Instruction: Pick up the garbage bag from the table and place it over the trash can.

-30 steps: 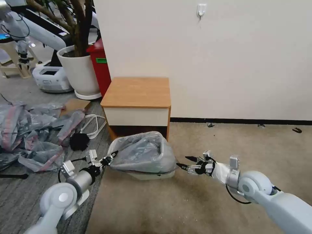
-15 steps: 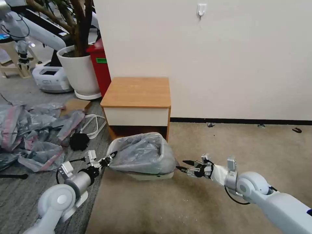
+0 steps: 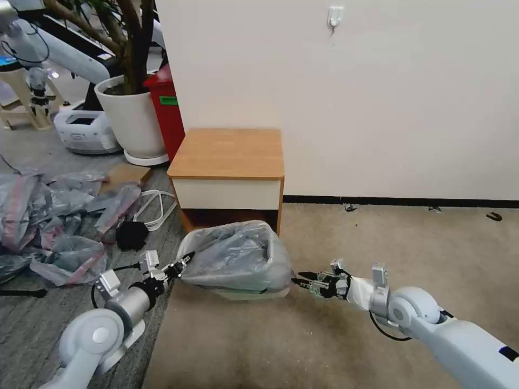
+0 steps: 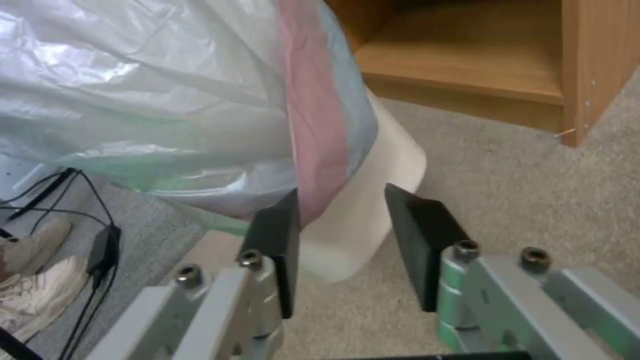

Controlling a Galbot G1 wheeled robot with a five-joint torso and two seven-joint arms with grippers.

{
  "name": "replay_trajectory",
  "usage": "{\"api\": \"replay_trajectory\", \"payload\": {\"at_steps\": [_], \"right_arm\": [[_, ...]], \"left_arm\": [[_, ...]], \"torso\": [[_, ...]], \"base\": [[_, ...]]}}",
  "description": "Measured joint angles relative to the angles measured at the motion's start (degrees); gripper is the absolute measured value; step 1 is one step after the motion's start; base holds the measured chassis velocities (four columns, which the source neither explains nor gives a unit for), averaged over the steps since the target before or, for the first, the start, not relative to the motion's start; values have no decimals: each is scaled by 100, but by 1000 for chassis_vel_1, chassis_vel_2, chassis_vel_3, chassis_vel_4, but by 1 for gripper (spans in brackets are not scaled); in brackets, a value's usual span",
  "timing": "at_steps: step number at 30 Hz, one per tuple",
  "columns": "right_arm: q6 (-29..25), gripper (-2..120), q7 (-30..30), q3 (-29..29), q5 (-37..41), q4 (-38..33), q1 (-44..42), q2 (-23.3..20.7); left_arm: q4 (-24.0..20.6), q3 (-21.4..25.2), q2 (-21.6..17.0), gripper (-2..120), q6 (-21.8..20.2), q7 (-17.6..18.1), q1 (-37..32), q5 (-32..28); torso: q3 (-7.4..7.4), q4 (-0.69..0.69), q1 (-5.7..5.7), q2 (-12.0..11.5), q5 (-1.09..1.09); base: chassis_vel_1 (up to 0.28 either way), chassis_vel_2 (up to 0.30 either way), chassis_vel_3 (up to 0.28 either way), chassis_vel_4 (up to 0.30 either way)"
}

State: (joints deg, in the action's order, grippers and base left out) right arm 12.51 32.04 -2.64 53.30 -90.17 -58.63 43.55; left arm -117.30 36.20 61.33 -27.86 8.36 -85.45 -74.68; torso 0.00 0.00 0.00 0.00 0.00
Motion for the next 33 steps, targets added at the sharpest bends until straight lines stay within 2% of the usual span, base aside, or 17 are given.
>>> {"api": "replay_trajectory", "payload": {"at_steps": [1,3,7,8,10,25,31,33], "right_arm": [[0,34,0,0,0,0,0,0],[-70,23,15,-2,-12,4,-9,22],[-100,16,15,-3,-18,6,-13,34],[-139,8,15,-9,-50,11,-17,36],[-170,0,8,-15,-114,29,-18,46],[-246,0,-708,-145,-534,172,22,289],[-259,0,-830,-122,-779,197,12,283],[-267,0,-1071,-24,-1033,182,-23,213]], "left_arm": [[0,0,0,6,0,0,0,0],[-2,-3,-6,6,7,4,8,-2],[-2,-16,-6,6,12,8,20,-2],[-2,-25,-5,6,15,10,27,-3],[-2,-30,-5,6,17,11,30,-4],[-60,-41,-6,6,82,12,-11,-31],[-66,-25,-14,6,110,12,-8,-37],[-44,-5,-7,6,160,14,53,-52]], "torso": [[0,0,0,0,0],[0,0,0,0,0],[0,0,0,0,0],[0,0,0,0,0],[0,0,0,0,0],[0,0,0,0,0],[0,0,0,0,1],[0,0,0,0,0]], "base": [[0,0,0,0],[0,0,0,0],[0,0,0,0],[0,0,0,0],[0,0,0,0],[0,0,0,0],[0,0,0,0],[0,0,0,0]]}}
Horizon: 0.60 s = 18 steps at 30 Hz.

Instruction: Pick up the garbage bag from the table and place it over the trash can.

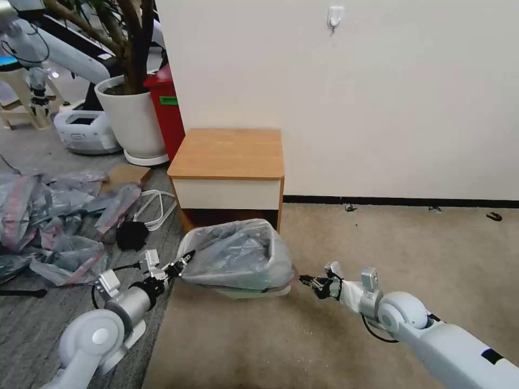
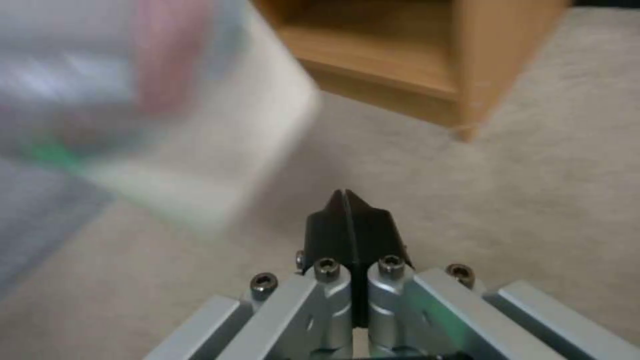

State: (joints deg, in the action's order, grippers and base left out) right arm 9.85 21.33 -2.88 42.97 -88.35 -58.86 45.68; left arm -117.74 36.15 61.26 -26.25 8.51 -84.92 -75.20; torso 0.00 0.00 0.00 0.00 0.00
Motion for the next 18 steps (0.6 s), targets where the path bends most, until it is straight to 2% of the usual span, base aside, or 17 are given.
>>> {"api": "replay_trajectory", "payload": {"at_steps": [2,7,11,17,18], "right_arm": [[6,0,-548,72,-72,-142,-65,-66],[-2,0,-1053,305,-108,-398,-175,-120],[-61,0,-1812,843,-163,-1127,-399,-150],[-50,0,-2314,1347,-345,-1818,-575,-69],[-23,0,-2477,1584,-474,-2206,-671,-4]], "left_arm": [[40,-5,-5,6,48,21,46,3],[81,-23,2,6,91,98,108,9],[106,-112,22,6,180,289,198,21],[109,-209,118,6,251,466,238,118],[97,-260,176,6,271,535,224,223]], "torso": [[0,-1,0,0,1],[0,0,0,0,0],[0,0,0,0,0],[0,0,0,0,0],[0,0,0,0,0]], "base": [[0,0,0,0],[0,0,0,0],[0,0,0,0],[0,0,0,0],[0,0,0,0]]}}
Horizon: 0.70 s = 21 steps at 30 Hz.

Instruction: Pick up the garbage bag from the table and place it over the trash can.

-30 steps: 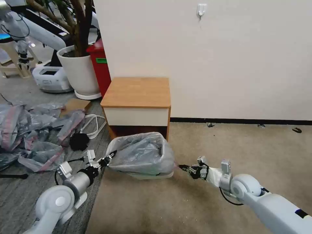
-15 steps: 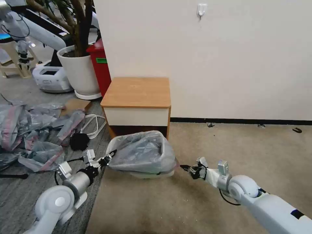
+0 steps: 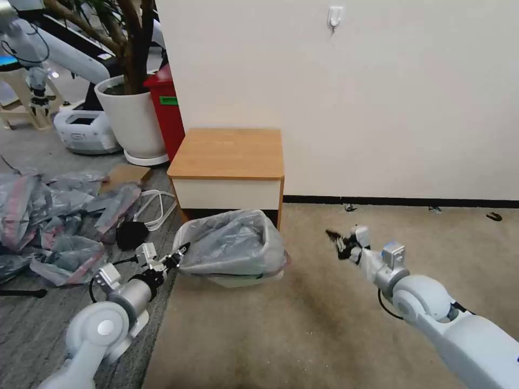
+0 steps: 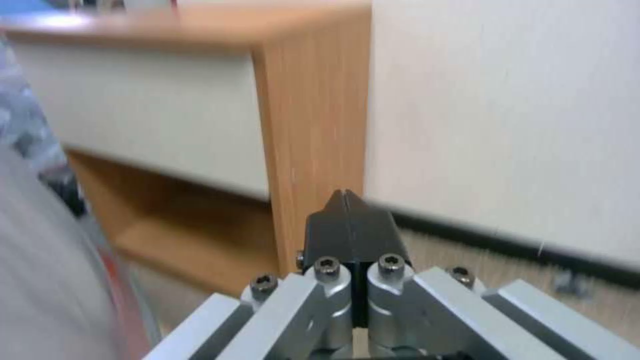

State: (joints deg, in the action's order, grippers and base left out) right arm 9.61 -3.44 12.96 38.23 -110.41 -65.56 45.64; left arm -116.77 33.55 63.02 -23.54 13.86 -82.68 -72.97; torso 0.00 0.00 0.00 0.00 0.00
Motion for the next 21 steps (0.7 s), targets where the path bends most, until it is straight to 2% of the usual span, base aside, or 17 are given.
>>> {"api": "replay_trajectory", "payload": {"at_steps": [3,4,6,9,11,13,14,17,19,21], "right_arm": [[3,0,-36,150,-125,-296,-63,19],[-1,0,-33,274,-292,-684,-140,12],[-10,0,17,330,-399,-960,-196,-13],[77,0,344,437,-550,-1687,-381,-137],[121,0,424,446,-559,-1790,-408,-154],[331,0,840,363,-693,-2103,-454,-226],[331,0,840,363,-693,-2103,-454,-226],[500,0,1349,32,-1005,-2184,-352,-385],[516,0,1382,0,-1025,-2184,-339,-401],[748,0,1598,-285,-1110,-2182,-188,-512]], "left_arm": [[-44,-35,32,6,5,55,-23,60],[-108,-71,52,6,5,108,-49,127],[-171,-93,63,6,5,131,-75,215],[-356,-162,77,6,1,151,-138,570],[-387,-175,78,6,0,152,-151,652],[-507,-258,81,6,3,153,-232,1103],[-507,-258,81,6,3,153,-232,1103],[-632,-343,80,6,39,28,-337,1729],[-645,-350,79,6,48,8,-347,1794],[-745,-414,74,6,94,-126,-433,2253]], "torso": [[0,0,0,0,1],[0,0,0,0,-1],[0,0,0,0,0],[0,0,0,0,0],[-1,-1,0,0,-1],[-1,0,-1,0,0],[-1,0,-1,0,0],[0,0,-1,0,0],[0,0,0,0,0],[0,0,0,0,0]], "base": [[0,0,0,0],[0,0,0,0],[0,0,0,0],[0,0,0,0],[0,0,0,0],[0,0,0,0],[0,0,0,0],[0,0,0,0],[0,0,0,0],[0,0,0,0]]}}
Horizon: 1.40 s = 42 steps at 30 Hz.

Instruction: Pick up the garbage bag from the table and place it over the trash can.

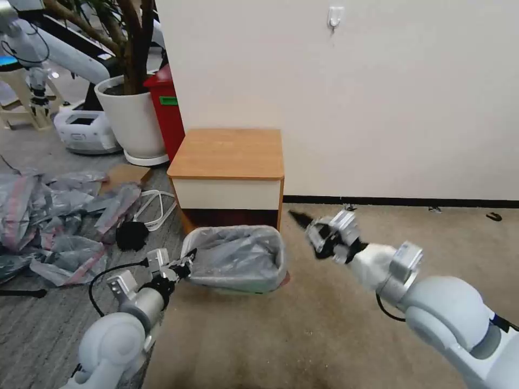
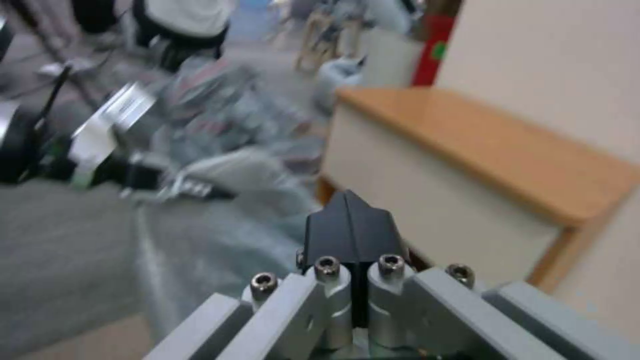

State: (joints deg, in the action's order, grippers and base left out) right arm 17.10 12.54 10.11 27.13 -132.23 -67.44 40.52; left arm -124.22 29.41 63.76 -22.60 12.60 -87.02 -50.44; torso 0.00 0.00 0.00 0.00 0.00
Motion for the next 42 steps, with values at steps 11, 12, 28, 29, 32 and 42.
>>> {"api": "replay_trajectory", "payload": {"at_steps": [11,12,28,29,32,42], "right_arm": [[591,0,360,-349,-19,10,294,-173],[616,0,376,-358,-7,4,304,-177],[2271,0,227,-1552,618,5,1752,-102],[2336,0,170,-1681,663,70,1900,-55],[2372,0,117,-1923,691,200,2125,-4],[2374,0,46,-2416,714,512,2553,172]], "left_arm": [[-226,-90,87,6,203,-558,-275,1184],[-234,-97,93,6,208,-573,-283,1215],[-378,-215,248,6,457,-1070,-475,2179],[-396,-202,249,6,466,-1085,-494,2194],[-424,-167,240,6,477,-1106,-516,2201],[-436,-135,253,6,505,-1111,-525,2216]], "torso": [[0,0,0,0,1],[0,0,0,0,1],[0,0,0,0,0],[0,0,0,0,0],[0,1,0,0,0],[0,0,0,0,0]], "base": [[0,0,0,0],[0,0,0,0],[0,0,0,0],[0,0,0,0],[0,0,0,0],[0,0,0,0]]}}
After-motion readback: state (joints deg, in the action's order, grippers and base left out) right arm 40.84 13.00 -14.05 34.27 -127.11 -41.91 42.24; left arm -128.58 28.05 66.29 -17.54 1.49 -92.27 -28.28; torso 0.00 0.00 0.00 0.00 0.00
